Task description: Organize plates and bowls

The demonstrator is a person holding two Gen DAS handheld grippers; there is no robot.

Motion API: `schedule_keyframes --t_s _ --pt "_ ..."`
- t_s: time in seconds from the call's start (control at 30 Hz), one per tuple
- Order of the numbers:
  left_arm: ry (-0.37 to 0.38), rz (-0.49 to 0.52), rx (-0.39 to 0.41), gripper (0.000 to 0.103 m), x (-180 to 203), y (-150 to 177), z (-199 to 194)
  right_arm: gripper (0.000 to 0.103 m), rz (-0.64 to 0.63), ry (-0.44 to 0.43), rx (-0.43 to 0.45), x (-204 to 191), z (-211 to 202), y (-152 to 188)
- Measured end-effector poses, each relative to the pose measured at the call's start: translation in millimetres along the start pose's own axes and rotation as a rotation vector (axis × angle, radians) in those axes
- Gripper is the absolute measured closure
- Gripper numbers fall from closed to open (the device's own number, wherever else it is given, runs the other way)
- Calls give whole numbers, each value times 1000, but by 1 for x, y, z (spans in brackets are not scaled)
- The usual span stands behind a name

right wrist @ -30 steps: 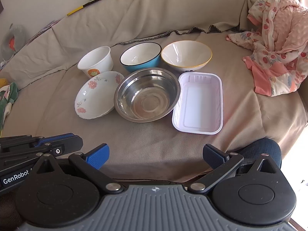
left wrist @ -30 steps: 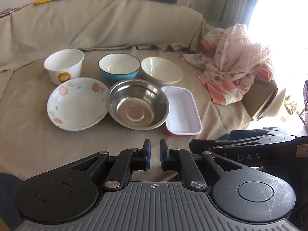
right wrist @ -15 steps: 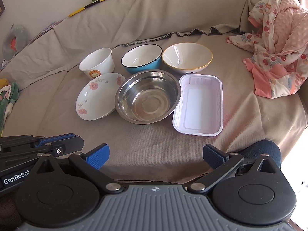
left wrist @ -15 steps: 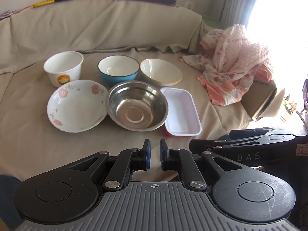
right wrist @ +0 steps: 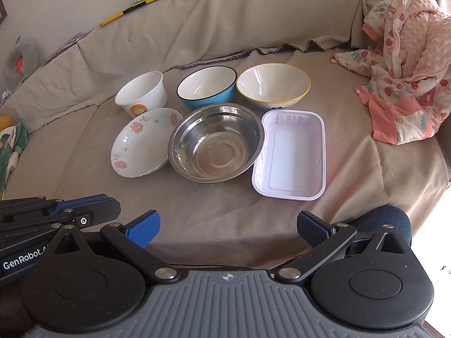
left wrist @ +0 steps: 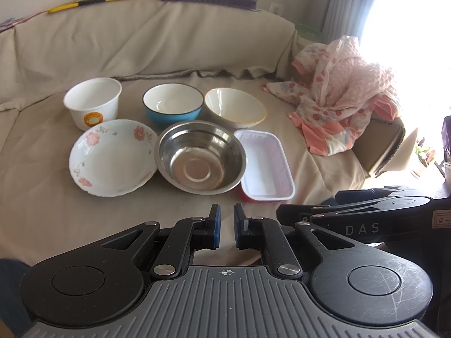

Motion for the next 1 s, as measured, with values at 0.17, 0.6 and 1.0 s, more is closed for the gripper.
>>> schedule_keyframes --t_s 0.17,0.6,1.0 --pt "0 1 0 92 0 0 0 0 2 -3 1 2 1 0" --pt "181 -77 75 92 11 -3 77 0 -1 68 245 60 16 -11" --pt "240 -211 -160 91 21 7 181 0 125 116 202 162 77 -20"
Point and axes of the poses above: each gripper's, at about its wrist camera, not at the fingertips, and z roughly the way its jaws point, x to its right, y to its underside, the point moved 3 cm from there along z, roughly the way its jaws point, and after that the axes turned 9 degrees about -y, right-handed, at the moved point
